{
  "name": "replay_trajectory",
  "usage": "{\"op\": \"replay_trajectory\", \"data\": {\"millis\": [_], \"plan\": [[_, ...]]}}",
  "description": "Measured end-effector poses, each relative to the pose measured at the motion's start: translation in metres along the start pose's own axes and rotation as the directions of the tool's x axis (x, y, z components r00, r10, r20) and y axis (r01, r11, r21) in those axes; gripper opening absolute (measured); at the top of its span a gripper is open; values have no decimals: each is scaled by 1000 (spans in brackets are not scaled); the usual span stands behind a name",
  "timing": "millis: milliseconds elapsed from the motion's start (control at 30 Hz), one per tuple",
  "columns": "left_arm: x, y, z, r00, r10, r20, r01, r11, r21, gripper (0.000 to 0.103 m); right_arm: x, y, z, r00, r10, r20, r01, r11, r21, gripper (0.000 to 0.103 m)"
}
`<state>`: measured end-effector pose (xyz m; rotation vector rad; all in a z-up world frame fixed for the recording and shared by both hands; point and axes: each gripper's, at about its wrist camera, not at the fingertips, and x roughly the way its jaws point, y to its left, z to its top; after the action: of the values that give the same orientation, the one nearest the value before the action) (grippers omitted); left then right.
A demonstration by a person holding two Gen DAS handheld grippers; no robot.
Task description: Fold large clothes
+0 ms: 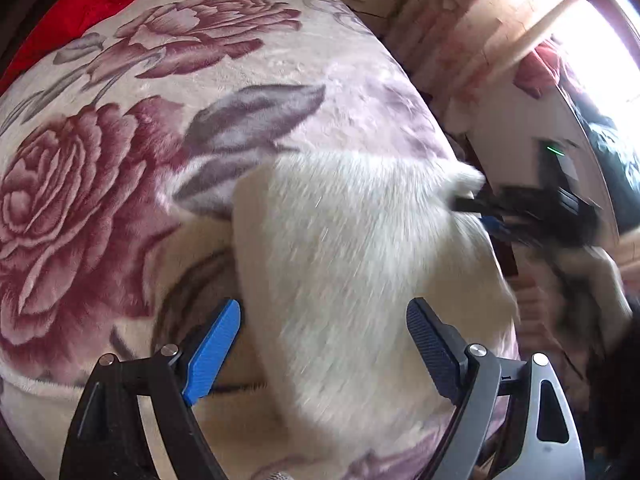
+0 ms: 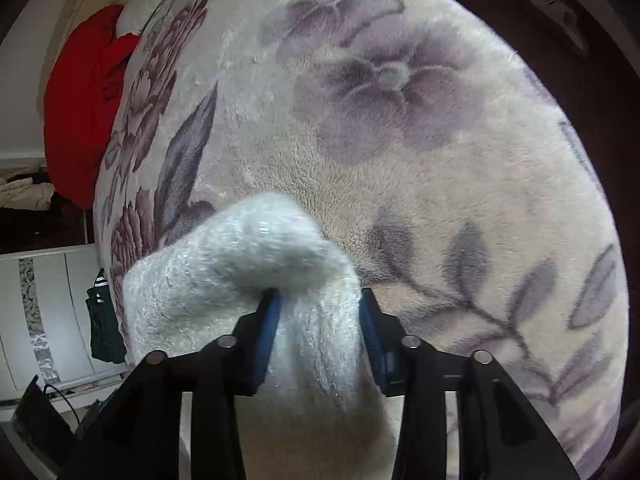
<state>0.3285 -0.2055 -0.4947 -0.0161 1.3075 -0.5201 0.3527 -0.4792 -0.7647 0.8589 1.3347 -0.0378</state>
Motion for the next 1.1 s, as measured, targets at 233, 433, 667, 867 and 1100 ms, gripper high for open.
{"op": "replay_trajectory", "data": {"millis": [233,433,667,867,1100], "plan": [[46,6,7,997,10,-74,-15,997,-70,87,-55,15,-79,996,59,-71,-69,987,-143,47],[36,11,6,996,-29,-83,21,995,-102,87,6,-43,-128,959,-105,-262,105,994,-14,61],[20,16,32,1000,0,-25,-2,994,-109,86,-81,-25,-88,991,107,74,-111,993,45,63],[57,12,55,998,9,-67,-17,993,-118,86,-16,10,-29,985,163,-55,-165,986,-22,17],[65,35,42,997,-44,-61,29,975,-222,87,39,25,29,1000,-17,21,17,1000,-20,9]]}}
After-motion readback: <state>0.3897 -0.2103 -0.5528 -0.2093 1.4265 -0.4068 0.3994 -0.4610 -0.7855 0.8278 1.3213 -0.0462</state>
